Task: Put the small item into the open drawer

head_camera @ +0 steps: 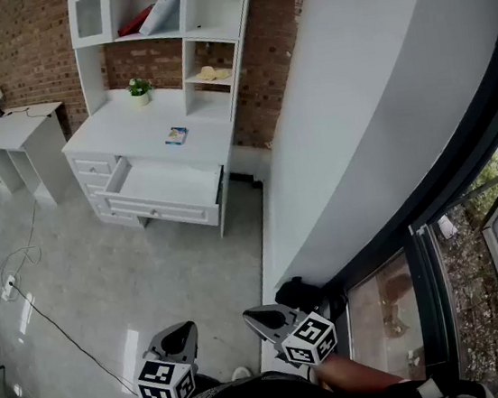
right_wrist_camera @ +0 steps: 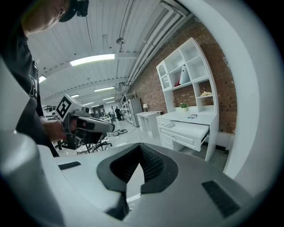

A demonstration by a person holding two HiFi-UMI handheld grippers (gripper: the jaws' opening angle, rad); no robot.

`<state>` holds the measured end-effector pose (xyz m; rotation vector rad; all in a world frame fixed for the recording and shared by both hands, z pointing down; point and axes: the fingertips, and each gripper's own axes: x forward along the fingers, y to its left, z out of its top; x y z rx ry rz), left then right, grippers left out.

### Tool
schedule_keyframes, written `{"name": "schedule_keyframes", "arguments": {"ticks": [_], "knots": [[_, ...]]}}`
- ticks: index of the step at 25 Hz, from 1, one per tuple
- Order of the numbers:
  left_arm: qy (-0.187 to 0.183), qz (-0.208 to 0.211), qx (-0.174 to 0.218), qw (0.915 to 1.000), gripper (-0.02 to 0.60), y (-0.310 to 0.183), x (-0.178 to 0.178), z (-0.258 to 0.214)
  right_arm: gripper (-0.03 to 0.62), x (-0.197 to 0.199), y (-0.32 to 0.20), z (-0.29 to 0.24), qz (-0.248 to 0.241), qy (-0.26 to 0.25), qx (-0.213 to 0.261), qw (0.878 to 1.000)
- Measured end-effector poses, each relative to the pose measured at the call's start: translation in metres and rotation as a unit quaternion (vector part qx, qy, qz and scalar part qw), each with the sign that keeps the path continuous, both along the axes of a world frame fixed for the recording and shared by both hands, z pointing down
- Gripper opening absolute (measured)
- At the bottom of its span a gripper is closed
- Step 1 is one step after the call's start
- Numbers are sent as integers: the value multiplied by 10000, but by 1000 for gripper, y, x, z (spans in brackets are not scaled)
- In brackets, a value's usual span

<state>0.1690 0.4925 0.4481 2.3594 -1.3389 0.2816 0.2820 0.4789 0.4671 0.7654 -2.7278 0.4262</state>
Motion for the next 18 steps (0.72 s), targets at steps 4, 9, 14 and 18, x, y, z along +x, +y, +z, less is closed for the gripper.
{"name": "schedule_keyframes", "arguments": {"ticks": [4,9,14,18], "knots": [[-2,-22,-8,10000,18,1,-1,1,3,0,0,1,1,-24,-16,10000],[-1,-9,45,10000,18,-1,2,-1,3,2,-1,3,26,-29,-49,10000],[16,-1,47,10000,19,-1,6,-1,3,1,1,0,-54,-143,-84,9998],[6,31,29,10000,18,-3,12,1,3,-2,5,-1,-211,-147,-18,9997]]}}
